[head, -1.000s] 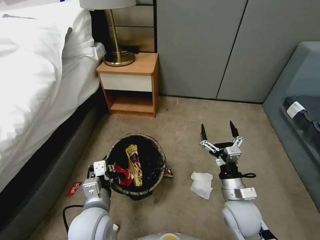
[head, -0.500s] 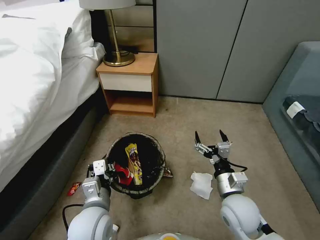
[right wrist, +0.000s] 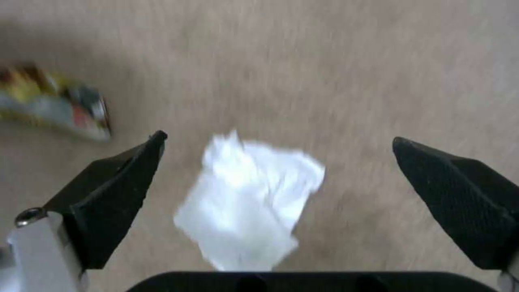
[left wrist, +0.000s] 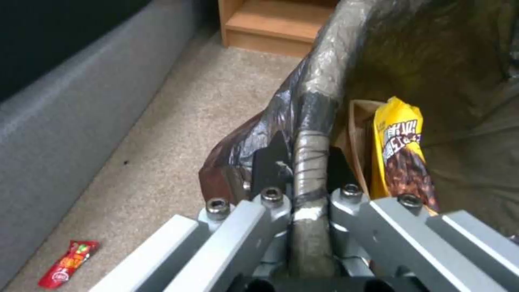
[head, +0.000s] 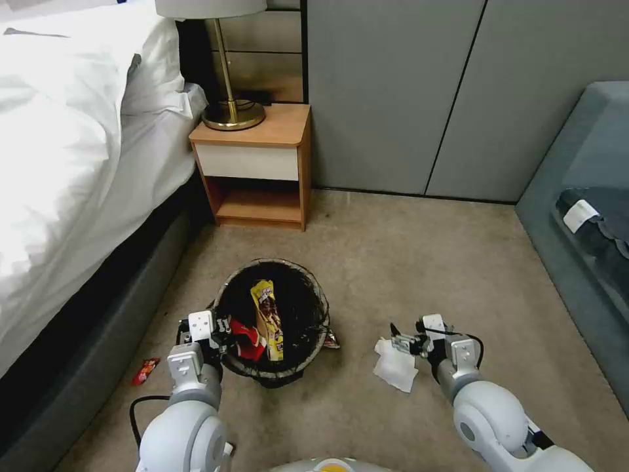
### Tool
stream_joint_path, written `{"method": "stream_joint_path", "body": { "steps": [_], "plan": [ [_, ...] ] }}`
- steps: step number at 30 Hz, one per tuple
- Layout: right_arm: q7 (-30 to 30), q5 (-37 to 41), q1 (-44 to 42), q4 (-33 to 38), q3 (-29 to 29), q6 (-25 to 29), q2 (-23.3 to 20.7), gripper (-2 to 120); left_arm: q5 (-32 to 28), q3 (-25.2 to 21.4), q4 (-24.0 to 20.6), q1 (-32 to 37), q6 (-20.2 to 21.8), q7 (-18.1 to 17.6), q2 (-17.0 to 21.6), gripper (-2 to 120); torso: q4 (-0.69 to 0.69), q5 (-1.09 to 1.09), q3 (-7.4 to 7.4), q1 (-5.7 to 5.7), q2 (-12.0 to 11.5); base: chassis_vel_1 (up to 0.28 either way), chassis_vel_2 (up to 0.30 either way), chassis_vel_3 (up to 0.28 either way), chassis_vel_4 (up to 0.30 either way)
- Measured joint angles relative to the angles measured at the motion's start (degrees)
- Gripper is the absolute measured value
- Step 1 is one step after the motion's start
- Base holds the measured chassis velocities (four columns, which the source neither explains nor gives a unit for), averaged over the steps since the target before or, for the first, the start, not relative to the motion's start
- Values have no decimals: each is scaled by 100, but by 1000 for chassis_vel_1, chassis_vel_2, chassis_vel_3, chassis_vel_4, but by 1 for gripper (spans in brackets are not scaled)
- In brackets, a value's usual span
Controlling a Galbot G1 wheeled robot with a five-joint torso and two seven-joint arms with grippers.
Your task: Pick up the trash bin, then pick up the garbage from the floor and place it into the trash bin.
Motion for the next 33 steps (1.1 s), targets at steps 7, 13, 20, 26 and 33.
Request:
{"method": "stream_joint_path", "body": {
  "steps": [7,13,20,26,33],
  "plan": [
    [-319,-198,93,-609,-80,64,153,100,-4,-2,2,-16,12,-1,14,0,0,0,0,0,0,0,0,0,0],
    [-641,-340,232,-1072,-84,125,304,100,-2,22,5,-18,17,-3,9,0,0,0,0,0,0,0,0,0,0],
    [-991,-637,511,-1776,-135,363,558,100,18,39,14,0,19,-4,-3,0,0,-1,0,0,0,0,0,0,0],
    [-1086,-808,735,-2240,-212,580,802,100,20,29,14,12,19,-6,-6,0,0,-2,0,0,1,0,0,0,0],
    [-1144,-985,884,-2587,-283,849,962,88,27,28,14,27,16,-8,-25,0,0,-1,0,0,0,0,0,0,0]
  ]
}}
